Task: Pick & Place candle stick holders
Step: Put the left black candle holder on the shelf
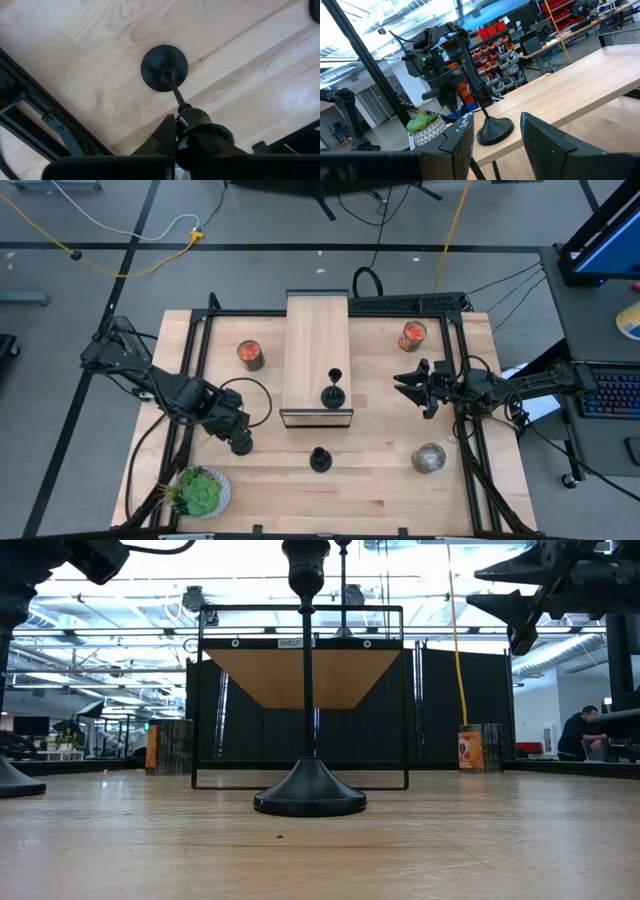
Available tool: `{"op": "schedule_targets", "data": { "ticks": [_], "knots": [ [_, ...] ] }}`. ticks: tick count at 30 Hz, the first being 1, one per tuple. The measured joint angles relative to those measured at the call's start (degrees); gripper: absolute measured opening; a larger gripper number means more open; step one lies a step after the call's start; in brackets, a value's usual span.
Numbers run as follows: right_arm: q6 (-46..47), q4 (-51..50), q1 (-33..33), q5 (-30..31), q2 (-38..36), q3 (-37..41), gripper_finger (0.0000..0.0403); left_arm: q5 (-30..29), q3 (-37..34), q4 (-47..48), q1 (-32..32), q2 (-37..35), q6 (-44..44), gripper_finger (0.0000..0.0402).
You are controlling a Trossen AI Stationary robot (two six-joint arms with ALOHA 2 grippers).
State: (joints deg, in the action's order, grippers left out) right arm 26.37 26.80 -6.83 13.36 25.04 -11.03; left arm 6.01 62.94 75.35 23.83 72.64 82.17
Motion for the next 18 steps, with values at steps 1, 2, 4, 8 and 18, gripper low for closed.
{"op": "schedule_targets", "data": {
  "ticks": [1, 2, 4, 8, 18],
  "knots": [
    [0.0, 0.0, 0.0, 0.0, 0.0, 0.0, 0.0157, 0.2, 0.0, -0.5, 0.0, 0.0, 0.0, 0.0015],
    [0.0, 0.0, 0.0, 0.0, 0.0, 0.0, 0.0157, 0.2, 0.0, -1.0, 0.0, 0.0, 0.0, 0.0015],
    [0.0, 0.0, 0.0, 0.0, 0.0, 0.0, 0.0157, 0.5, -0.1, -2.2, 0.0, -0.3, 0.0, 0.0015],
    [0.0, 0.0, 0.0, 0.0, 0.0, 0.0, 0.0157, 1.6, 0.2, -3.0, 0.0, -0.2, -0.2, 0.0015],
    [0.0, 0.0, 0.0, 0.0, 0.0, 0.0, 0.0157, 3.9, 8.5, -2.2, 0.0, -0.2, -4.5, 0.0015]
  ]
}}
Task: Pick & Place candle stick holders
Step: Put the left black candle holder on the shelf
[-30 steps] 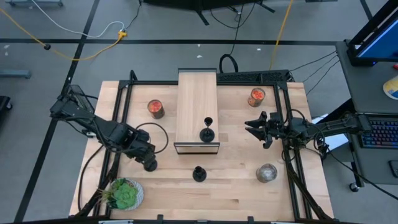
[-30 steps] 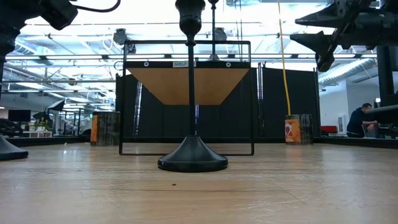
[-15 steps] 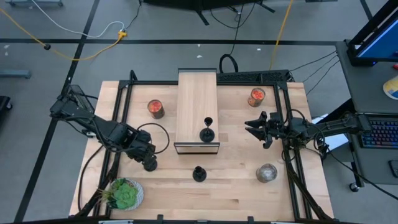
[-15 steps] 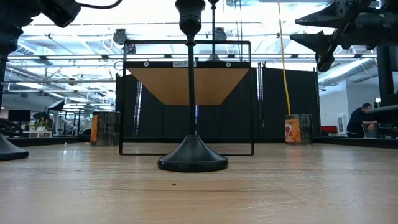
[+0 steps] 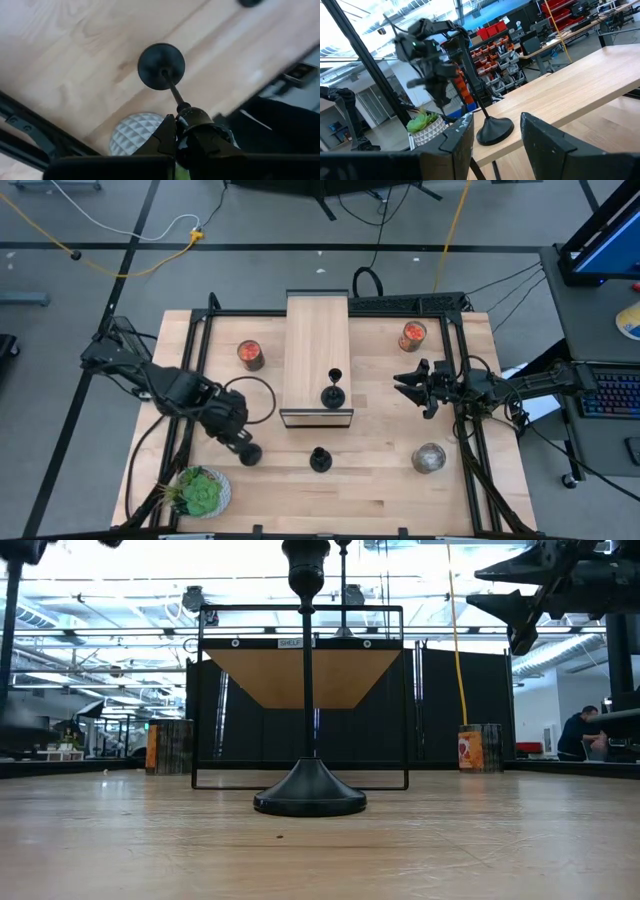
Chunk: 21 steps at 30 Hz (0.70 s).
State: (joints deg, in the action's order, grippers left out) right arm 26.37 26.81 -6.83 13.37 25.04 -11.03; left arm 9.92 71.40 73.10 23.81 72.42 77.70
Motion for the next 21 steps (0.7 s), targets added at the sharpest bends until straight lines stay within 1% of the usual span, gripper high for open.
{"op": "schedule_targets", "data": {
  "ticks": [4, 6, 9, 14, 18, 21],
  "knots": [
    [0.0, 0.0, 0.0, 0.0, 0.0, 0.0, 0.0157, -0.4, 5.8, 2.0, 0.0, 0.0, -1.2, 0.0015],
    [0.0, 0.0, 0.0, 0.0, 0.0, 0.0, 0.0157, -2.4, 9.1, 2.5, 0.0, 0.0, -1.1, 0.0015],
    [0.0, 0.0, 0.0, 0.0, 0.0, 0.0, 0.0157, -7.5, 14.0, 2.1, 0.0, 0.0, -1.3, 0.0015],
    [0.0, 0.0, 0.0, 0.0, 0.0, 0.0, 0.0157, -14.3, 21.1, 1.7, -0.2, 0.0, -4.3, 0.0015],
    [0.0, 0.0, 0.0, 0.0, 0.0, 0.0, 0.0157, -16.3, 25.3, 1.7, -1.1, 0.4, -6.7, 0.0015],
    [0.0, 0.0, 0.0, 0.0, 0.0, 0.0, 0.0157, -17.6, 26.9, 1.7, -2.3, 0.3, -8.0, 0.0015]
  ]
}}
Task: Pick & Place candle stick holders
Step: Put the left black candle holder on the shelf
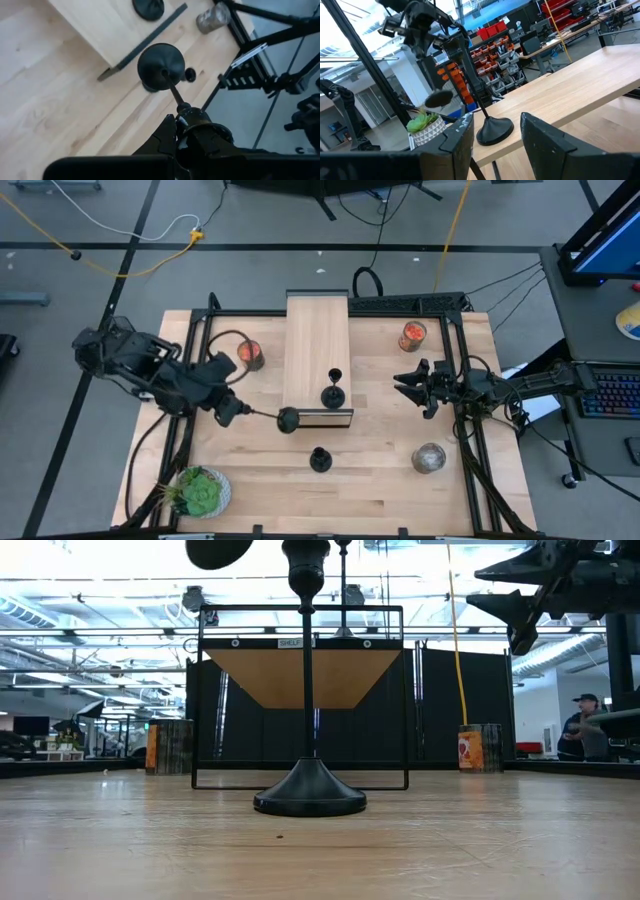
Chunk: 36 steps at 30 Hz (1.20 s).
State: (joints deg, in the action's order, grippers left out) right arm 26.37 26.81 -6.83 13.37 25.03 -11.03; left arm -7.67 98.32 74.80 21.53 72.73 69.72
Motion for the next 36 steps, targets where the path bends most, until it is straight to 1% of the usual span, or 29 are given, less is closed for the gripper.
{"op": "schedule_targets", "data": {
  "ticks": [6, 10, 12, 15, 18, 19, 22, 26, 29, 32, 36],
  "knots": [
    [0.0, 0.0, 0.0, 0.0, 0.0, 0.0, 0.0157, 0.3, 2.4, 0.1, -4.0, 0.1, -2.1, 0.0015],
    [1.6, 0.0, 0.0, 0.0, 0.0, 0.0, 0.0157, 2.5, 4.3, 0.6, -8.0, 0.7, -6.0, 0.0015],
    [2.2, 0.0, 0.0, 0.0, 0.0, 0.0, 0.0157, 3.8, 6.1, 2.4, -9.9, 1.8, -8.0, 0.0015],
    [2.8, 0.0, 0.0, 0.0, 0.0, 0.0, 0.0157, 5.2, 10.3, 6.9, -13.0, 4.6, -11.0, 0.0015],
    [2.8, 0.0, 0.0, 0.0, 0.0, 0.0, 0.0157, 7.1, 15.7, 14.2, -15.8, 8.7, -14.3, 0.0015],
    [2.8, -0.1, 0.0, 0.0, 0.0, 0.0, 0.0157, 7.5, 17.6, 15.4, -16.6, 10.2, -15.4, 0.0015],
    [2.1, -0.1, 0.0, 0.0, 0.0, 0.0, 0.0157, 10.6, 22.1, 14.6, -18.8, 13.7, -19.4, 0.0015],
    [1.0, -0.1, 0.0, 0.0, 0.0, 0.0, 0.0157, 14.3, 27.6, 15.1, -21.5, 18.4, -22.6, 0.0015],
    [1.0, -0.1, 0.0, 0.0, 0.0, 0.0, 0.0157, 16.0, 29.7, 15.2, -23.1, 21.0, -24.4, 0.0015],
    [1.0, -0.2, 0.0, 0.0, 0.0, 0.0, 0.0157, 17.1, 29.9, 15.2, -24.7, 21.9, -25.9, 0.0015],
    [1.0, -0.5, 0.0, 0.0, 0.0, 0.0, 0.0157, 16.6, 29.9, 15.3, -26.3, 22.9, -26.6, 0.0015]
  ]
}}
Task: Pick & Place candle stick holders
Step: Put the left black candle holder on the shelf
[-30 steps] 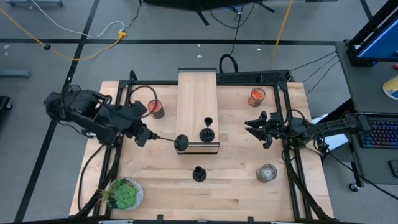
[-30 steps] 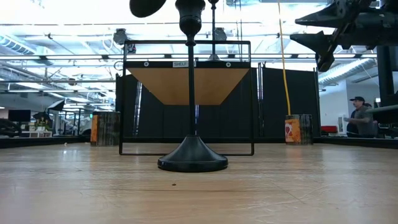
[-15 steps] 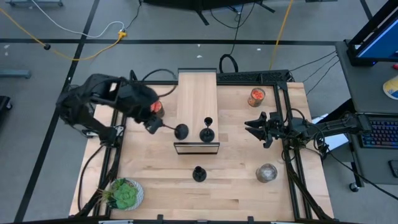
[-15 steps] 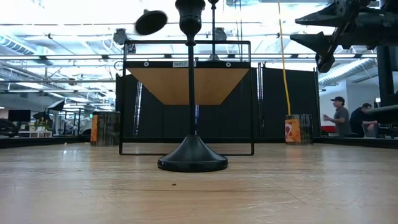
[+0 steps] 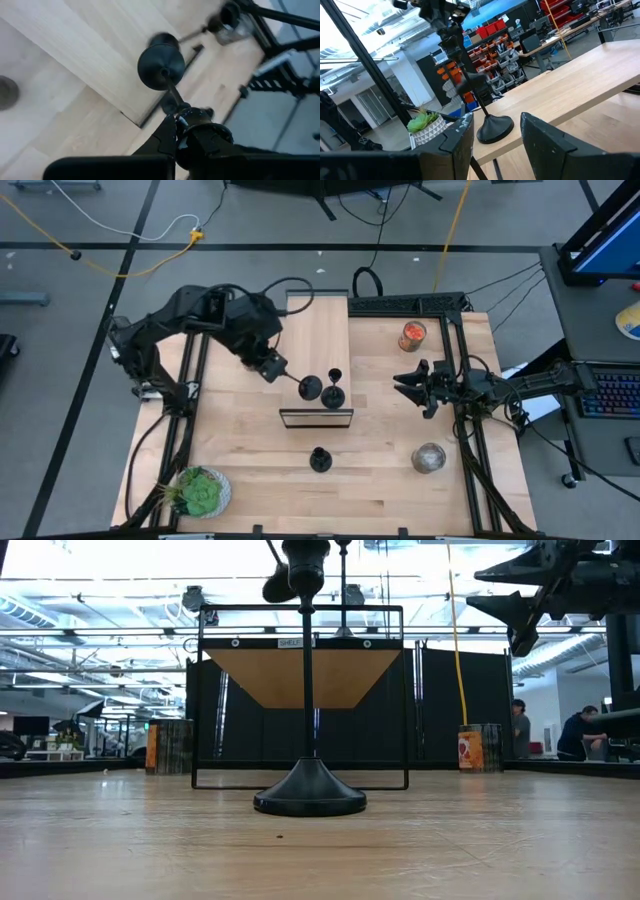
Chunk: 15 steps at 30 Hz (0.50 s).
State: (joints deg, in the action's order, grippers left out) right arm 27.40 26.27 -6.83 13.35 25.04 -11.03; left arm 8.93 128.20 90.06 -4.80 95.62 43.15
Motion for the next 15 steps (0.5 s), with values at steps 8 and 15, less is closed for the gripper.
{"op": "schedule_targets", "data": {
  "ticks": [8, 15],
  "knots": [
    [0.0, -1.6, 0.0, 0.0, 0.0, 0.0, 0.0157, -1.0, -0.1, -0.1, -0.9, 2.1, -1.3, 0.0015],
    [0.0, -1.7, 0.0, 0.0, 0.0, 0.0, 0.0157, -1.4, -0.1, -0.1, -0.8, 3.4, -0.4, 0.0015]
  ]
}}
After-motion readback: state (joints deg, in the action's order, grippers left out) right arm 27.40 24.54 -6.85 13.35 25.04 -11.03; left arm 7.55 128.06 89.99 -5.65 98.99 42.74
